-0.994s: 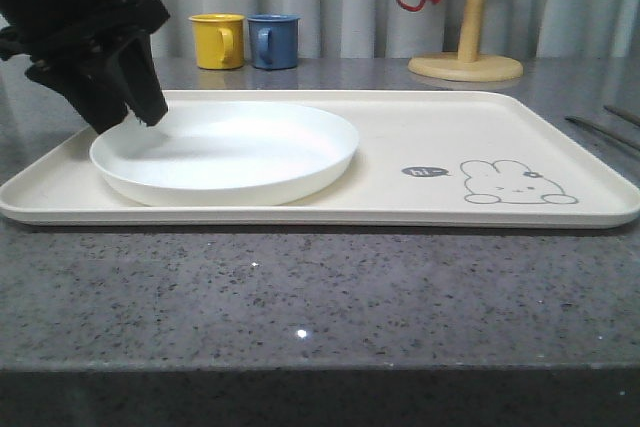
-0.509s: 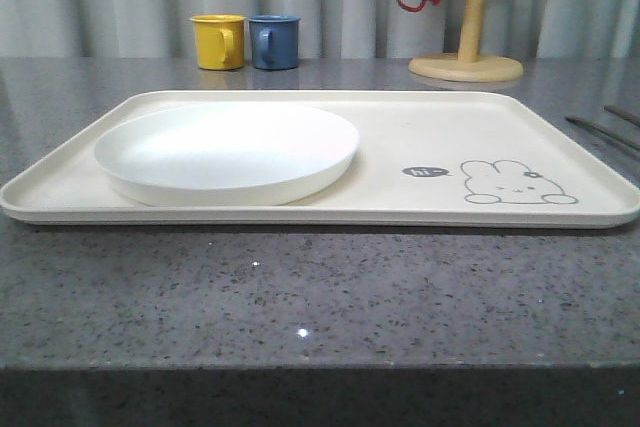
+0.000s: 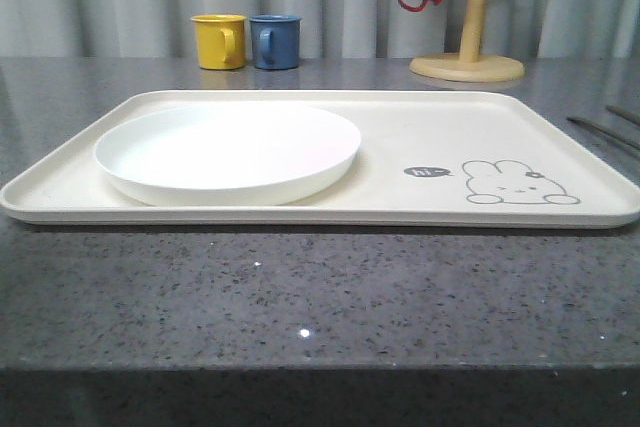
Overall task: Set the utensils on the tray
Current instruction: 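Open the left gripper and withdraw it from the plate, then grasp the steel fork with the right gripper and lift it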
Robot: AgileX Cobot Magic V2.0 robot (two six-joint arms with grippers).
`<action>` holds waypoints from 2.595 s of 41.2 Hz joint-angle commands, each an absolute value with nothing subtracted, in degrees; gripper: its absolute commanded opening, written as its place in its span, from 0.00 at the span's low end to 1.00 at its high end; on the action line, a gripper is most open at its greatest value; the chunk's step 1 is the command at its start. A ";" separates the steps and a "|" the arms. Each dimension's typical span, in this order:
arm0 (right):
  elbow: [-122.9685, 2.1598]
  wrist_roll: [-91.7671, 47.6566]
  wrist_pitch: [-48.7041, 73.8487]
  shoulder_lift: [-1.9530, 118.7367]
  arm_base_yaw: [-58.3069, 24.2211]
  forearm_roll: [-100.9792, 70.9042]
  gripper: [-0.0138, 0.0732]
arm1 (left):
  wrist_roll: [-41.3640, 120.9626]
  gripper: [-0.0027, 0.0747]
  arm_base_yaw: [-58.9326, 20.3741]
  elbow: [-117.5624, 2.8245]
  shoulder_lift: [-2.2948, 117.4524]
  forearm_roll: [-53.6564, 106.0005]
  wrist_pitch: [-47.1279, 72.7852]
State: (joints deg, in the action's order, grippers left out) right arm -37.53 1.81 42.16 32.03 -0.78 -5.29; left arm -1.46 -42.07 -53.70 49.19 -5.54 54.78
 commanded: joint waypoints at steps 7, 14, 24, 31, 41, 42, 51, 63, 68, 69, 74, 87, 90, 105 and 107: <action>-48.02 -1.40 48.33 42.93 -0.59 -6.81 0.64 | -2.28 0.50 -42.61 -54.50 47.49 -6.03 51.51; -56.04 -1.45 55.09 53.19 -1.44 -7.39 0.64 | -2.28 0.50 -42.61 -54.50 48.10 -6.03 51.43; -64.12 -1.45 57.34 68.57 -2.87 -7.05 0.64 | -2.28 0.50 -42.61 -54.50 48.35 -6.03 51.43; -68.98 -1.45 57.48 77.86 -2.87 -4.31 0.64 | -2.28 0.50 -42.61 -54.50 48.35 -6.03 51.43; -73.62 -1.45 57.12 88.06 -2.87 -1.77 0.63 | -2.28 0.50 -42.61 -54.50 48.35 -6.03 51.43; -74.11 -1.45 57.12 88.75 -2.87 -1.77 0.63 | -2.28 0.50 -42.61 -54.50 48.35 -6.03 51.43; -76.35 -1.45 56.46 93.37 -2.87 -1.77 0.53 | -2.28 0.50 -42.61 -54.50 48.35 -6.03 51.43; -76.69 -1.45 56.41 95.12 -2.87 -1.82 0.48 | -2.28 0.50 -42.61 -54.50 48.35 -6.03 51.43; -76.69 -1.45 56.65 95.45 -2.87 -2.06 0.44 | -2.28 0.50 -42.61 -54.50 48.35 -6.03 51.43; -76.69 -1.45 56.72 95.51 -2.87 -2.23 0.42 | -2.28 0.50 -42.61 -54.50 48.35 -6.03 51.43; -76.69 -1.45 57.57 95.85 -2.87 -2.56 0.32 | -2.28 0.50 -42.61 -54.50 48.35 -6.03 51.43; -76.82 -1.45 59.64 94.45 -2.87 -2.87 0.18 | -2.28 0.50 -42.61 -54.50 48.35 -6.03 51.43; -77.03 -1.45 60.04 92.54 -3.18 -3.38 0.18 | -2.28 0.50 -42.61 -54.50 48.35 -6.03 51.43; -87.39 5.28 66.58 90.26 -19.73 -3.25 0.18 | -2.28 0.50 -42.61 -54.50 48.35 -6.03 51.43; -88.52 8.46 66.66 91.01 -22.35 -1.58 0.18 | -2.28 0.50 -42.61 -54.50 48.35 -6.03 51.43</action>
